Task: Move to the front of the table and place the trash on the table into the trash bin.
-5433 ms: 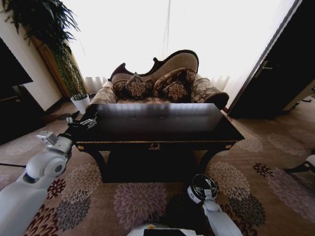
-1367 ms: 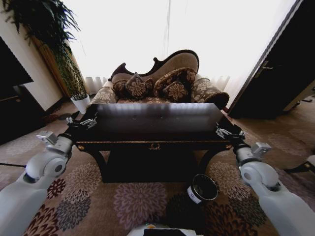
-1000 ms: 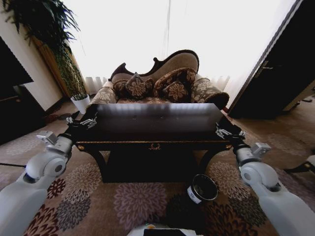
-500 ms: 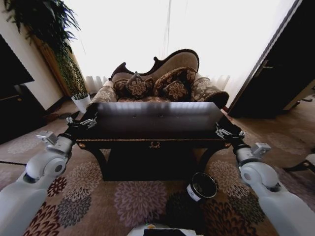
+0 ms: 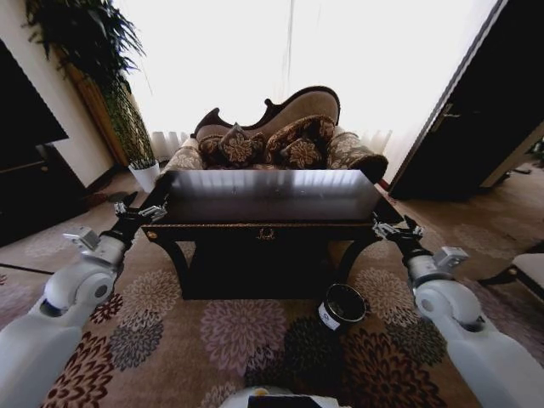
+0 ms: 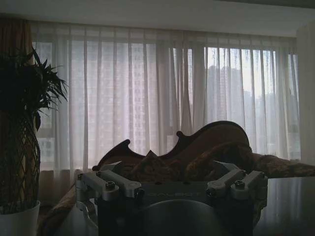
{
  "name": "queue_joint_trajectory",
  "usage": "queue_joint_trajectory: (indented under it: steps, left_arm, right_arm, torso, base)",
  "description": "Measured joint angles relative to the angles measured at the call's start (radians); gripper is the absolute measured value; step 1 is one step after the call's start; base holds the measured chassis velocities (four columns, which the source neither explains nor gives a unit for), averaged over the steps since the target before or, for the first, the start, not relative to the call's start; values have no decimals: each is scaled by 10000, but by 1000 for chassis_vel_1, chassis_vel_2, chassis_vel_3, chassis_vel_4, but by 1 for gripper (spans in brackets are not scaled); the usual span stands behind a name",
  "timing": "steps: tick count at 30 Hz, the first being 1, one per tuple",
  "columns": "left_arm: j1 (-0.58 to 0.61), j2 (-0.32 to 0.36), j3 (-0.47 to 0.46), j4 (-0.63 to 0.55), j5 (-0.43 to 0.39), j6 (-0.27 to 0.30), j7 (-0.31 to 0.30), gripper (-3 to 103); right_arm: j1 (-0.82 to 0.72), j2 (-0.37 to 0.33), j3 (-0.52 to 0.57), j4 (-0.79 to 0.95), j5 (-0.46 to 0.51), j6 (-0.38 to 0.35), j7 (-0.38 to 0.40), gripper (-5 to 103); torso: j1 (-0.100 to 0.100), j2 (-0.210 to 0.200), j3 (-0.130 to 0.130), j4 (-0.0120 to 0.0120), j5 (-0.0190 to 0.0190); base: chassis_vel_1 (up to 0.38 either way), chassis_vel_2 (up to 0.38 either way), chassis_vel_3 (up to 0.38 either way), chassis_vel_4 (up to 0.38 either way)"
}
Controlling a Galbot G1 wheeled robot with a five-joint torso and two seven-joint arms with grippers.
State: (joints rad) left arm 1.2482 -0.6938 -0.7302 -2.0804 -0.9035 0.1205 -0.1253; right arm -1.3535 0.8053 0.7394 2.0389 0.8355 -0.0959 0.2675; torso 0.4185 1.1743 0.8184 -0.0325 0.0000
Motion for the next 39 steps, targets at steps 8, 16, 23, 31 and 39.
queue_joint_trajectory:
  steps: [8,16,23,31,39]
  left_arm:
    - [0,0,0,0,0,0,0,100]
    - [0,0,0,0,0,0,0,100]
    - [0,0,0,0,0,0,0,100]
    - [0,0,0,0,0,0,0,100]
    - [0,0,0,0,0,0,1,100]
  right_arm:
    - [0,1,0,1,0,0,0,100]
    - [-1,1,0,2,0,-1,0,100]
    - [0,1,1,2,0,-2,0,100]
    - [0,1,1,3,-1,-2,0,100]
    - [0,1,1,2,-1,-2,0,100]
  torso:
    - [2,0,0,0,-1]
    - [0,0,-1,1,-2]
    - [6,-3,3,-2,-1]
    - [4,-3,1,1,-3]
    - [0,-1,-1,0,-1]
  base:
    - [134,-139,-131,129]
    - [151,-158,-144,159]
    - [145,-135,-162,129]
    - [167,-157,-163,162]
    - [207,-210,-214,221]
